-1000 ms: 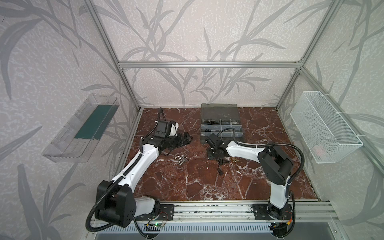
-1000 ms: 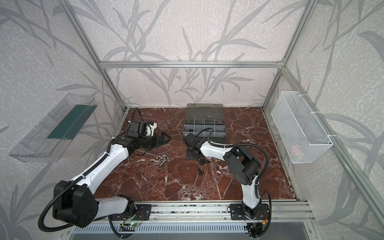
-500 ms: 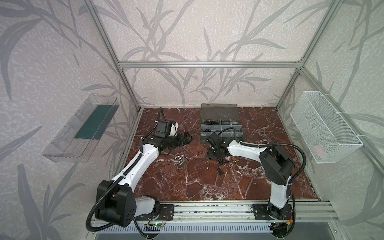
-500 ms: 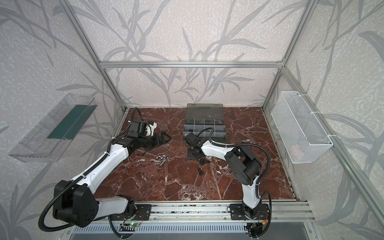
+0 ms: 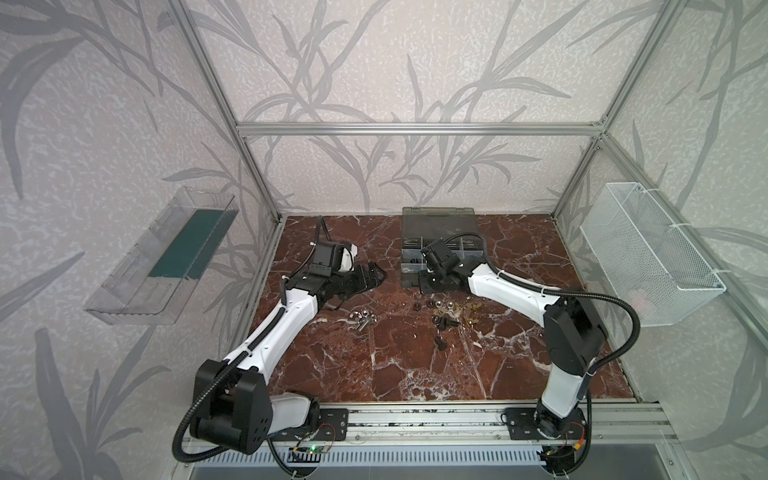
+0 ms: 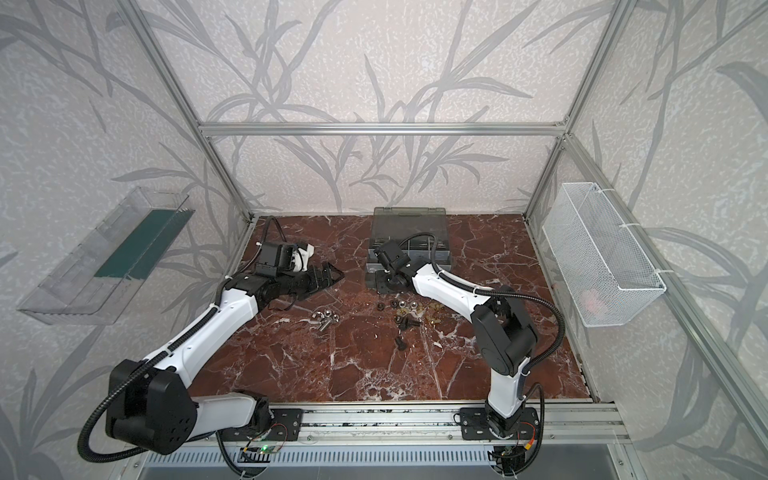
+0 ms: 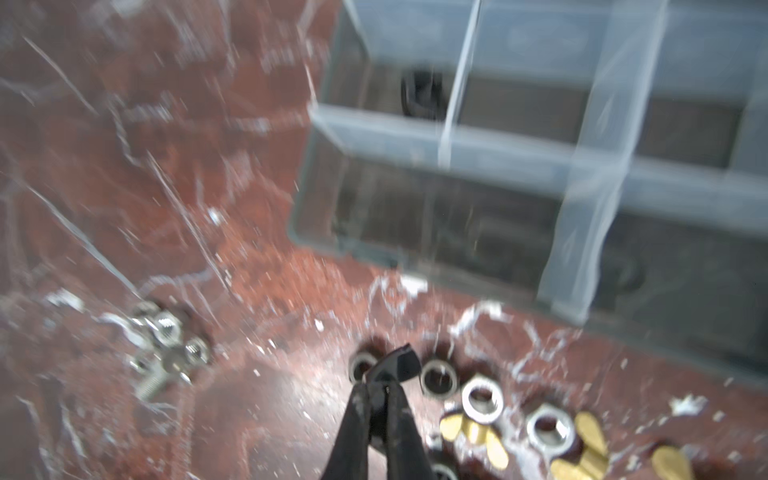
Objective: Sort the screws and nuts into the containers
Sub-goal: 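Carry the wing nut into the box compartment and open the right gripper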
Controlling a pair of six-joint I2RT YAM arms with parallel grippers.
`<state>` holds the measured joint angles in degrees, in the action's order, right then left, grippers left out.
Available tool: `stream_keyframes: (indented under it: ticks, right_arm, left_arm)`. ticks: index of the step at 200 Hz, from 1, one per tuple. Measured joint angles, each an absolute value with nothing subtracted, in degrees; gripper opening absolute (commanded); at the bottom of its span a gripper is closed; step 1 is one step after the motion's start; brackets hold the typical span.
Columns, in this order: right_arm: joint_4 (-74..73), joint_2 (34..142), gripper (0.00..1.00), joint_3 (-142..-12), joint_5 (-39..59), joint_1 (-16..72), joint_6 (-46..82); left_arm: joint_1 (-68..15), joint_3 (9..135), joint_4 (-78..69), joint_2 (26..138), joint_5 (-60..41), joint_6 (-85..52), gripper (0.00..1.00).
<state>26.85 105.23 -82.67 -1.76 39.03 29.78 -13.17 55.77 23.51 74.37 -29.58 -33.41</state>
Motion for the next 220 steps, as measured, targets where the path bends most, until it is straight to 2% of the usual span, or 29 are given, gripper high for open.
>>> stream_keyframes:
  ticks: [42, 85, 125, 168, 220]
  right_arm:
    - [26.94, 109.97, 0.00, -95.59, 0.32, 34.65, 28.47]
    - [27.86, 121.23, 0.00, -106.32, 2.28, 32.84, 27.57]
    - [30.28, 128.84, 0.00, -111.90, 4.43, 32.56, 27.35]
    - [31.18, 132.44, 0.00, -115.79, 5.78, 32.56, 27.33]
    - [31.81, 133.93, 0.10, -116.44, 6.55, 32.51, 27.31]
  left_arm:
    - [-14.02, 57.19, 23.03, 74.72, -29.78, -33.98, 1.00]
    - [-14.63, 60.34, 23.16, 76.14, -29.52, -33.10, 0.99]
    - [-14.68, 63.51, 25.43, 77.08, -27.09, -30.30, 1.00]
    - [-14.74, 66.50, 26.61, 78.48, -23.75, -27.33, 1.00]
    - [-14.85, 69.19, 26.48, 80.77, -21.54, -25.69, 0.99]
